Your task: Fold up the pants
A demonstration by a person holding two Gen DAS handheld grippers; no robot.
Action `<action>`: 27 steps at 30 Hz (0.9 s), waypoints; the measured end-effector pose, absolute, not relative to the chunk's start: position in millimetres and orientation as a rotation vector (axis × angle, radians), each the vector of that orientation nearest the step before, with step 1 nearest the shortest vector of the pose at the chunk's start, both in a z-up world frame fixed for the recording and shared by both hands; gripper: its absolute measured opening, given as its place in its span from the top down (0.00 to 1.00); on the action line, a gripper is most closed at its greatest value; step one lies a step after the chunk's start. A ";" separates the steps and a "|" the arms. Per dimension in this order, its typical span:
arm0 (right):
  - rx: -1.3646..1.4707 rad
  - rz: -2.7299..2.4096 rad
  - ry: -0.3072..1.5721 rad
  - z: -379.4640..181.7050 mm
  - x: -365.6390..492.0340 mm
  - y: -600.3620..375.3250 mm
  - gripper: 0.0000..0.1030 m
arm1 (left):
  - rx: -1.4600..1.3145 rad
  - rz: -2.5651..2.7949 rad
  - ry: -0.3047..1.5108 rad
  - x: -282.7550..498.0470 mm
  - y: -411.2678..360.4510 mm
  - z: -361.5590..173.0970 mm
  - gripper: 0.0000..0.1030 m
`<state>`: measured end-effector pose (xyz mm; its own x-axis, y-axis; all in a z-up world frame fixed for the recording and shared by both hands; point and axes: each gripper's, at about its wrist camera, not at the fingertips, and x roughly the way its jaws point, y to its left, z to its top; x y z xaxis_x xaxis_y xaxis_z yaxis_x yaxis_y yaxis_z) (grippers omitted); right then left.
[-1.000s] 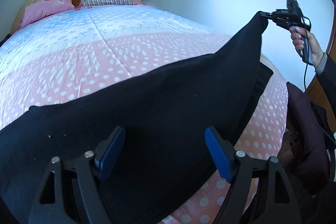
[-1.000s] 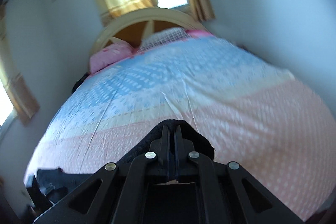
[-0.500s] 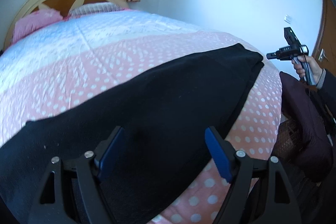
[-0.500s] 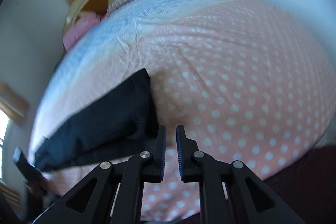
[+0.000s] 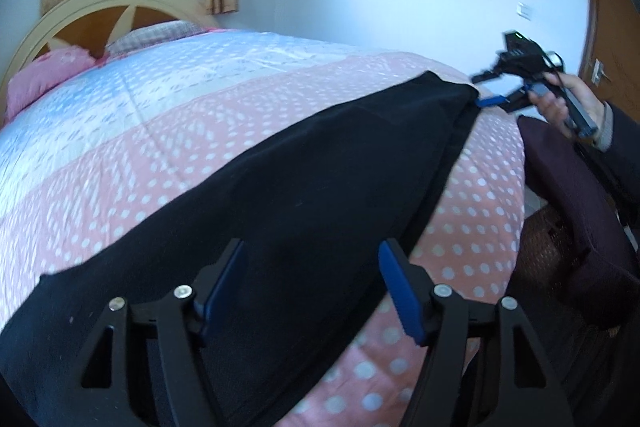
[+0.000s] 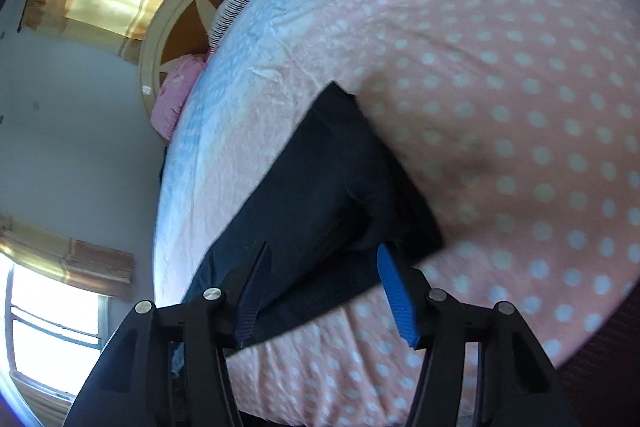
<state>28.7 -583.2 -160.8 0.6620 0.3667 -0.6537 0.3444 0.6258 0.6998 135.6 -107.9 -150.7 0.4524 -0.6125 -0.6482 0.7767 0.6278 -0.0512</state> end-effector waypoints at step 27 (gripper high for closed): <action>0.724 -0.018 0.745 -125.9 40.8 -560.7 0.88 | 0.458 -0.920 0.734 134.3 -165.2 -159.4 0.46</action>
<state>40.8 -560.7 -125.9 0.7465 0.2314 -0.6238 0.2609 0.7607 0.5944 134.3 -165.2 -159.4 0.3952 -0.5474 -0.7377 0.8410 0.5387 0.0508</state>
